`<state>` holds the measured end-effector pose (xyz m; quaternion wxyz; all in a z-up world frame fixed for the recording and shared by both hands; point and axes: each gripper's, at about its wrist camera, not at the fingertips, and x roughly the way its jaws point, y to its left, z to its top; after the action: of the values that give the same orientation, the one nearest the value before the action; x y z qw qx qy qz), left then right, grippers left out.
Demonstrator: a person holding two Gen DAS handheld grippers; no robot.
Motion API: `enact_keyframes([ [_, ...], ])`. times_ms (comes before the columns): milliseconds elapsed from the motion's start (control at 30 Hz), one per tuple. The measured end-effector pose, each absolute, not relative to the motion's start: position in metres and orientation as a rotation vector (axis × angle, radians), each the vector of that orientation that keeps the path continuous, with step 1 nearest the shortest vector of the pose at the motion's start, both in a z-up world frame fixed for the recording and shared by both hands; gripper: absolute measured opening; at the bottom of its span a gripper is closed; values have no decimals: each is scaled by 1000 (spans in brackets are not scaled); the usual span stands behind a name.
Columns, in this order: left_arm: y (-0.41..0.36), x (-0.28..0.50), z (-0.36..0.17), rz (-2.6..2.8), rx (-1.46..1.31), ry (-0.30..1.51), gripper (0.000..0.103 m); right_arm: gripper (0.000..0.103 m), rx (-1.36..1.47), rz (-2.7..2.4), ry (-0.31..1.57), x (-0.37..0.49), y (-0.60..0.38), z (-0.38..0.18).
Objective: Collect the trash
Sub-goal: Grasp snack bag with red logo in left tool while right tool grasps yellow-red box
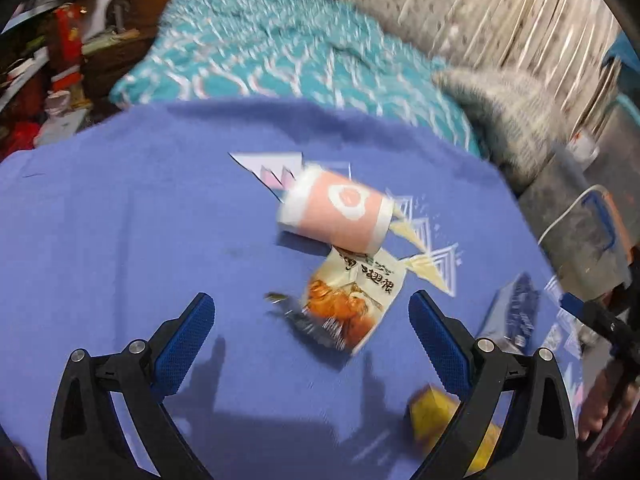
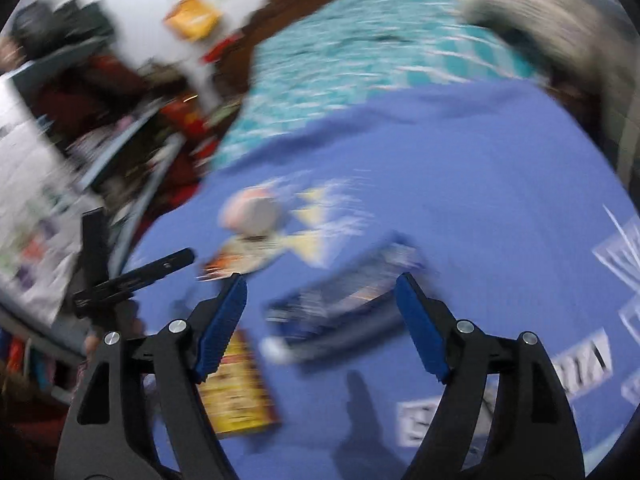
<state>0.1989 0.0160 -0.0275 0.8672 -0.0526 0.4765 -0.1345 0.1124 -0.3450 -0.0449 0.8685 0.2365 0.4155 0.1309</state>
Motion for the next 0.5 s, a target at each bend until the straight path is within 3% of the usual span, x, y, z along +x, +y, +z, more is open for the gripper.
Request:
enact_keyframes([
  [67, 3, 209, -48, -296, -104, 1075, 56, 85, 594, 219, 851, 105, -362, -60],
  [133, -1, 207, -59, -318, -124, 1099, 49, 85, 687, 213, 878, 102, -363, -78],
  [167, -2, 202, -59, -326, -110, 1082, 36, 85, 719, 211, 894, 104, -360, -86],
  [267, 4, 187, -55, -356, -126, 1079, 35, 85, 767, 229, 907, 103, -337, -98],
  [500, 51, 115, -20, -370, -189, 974, 35, 85, 583, 400, 894, 55, -250, -72],
])
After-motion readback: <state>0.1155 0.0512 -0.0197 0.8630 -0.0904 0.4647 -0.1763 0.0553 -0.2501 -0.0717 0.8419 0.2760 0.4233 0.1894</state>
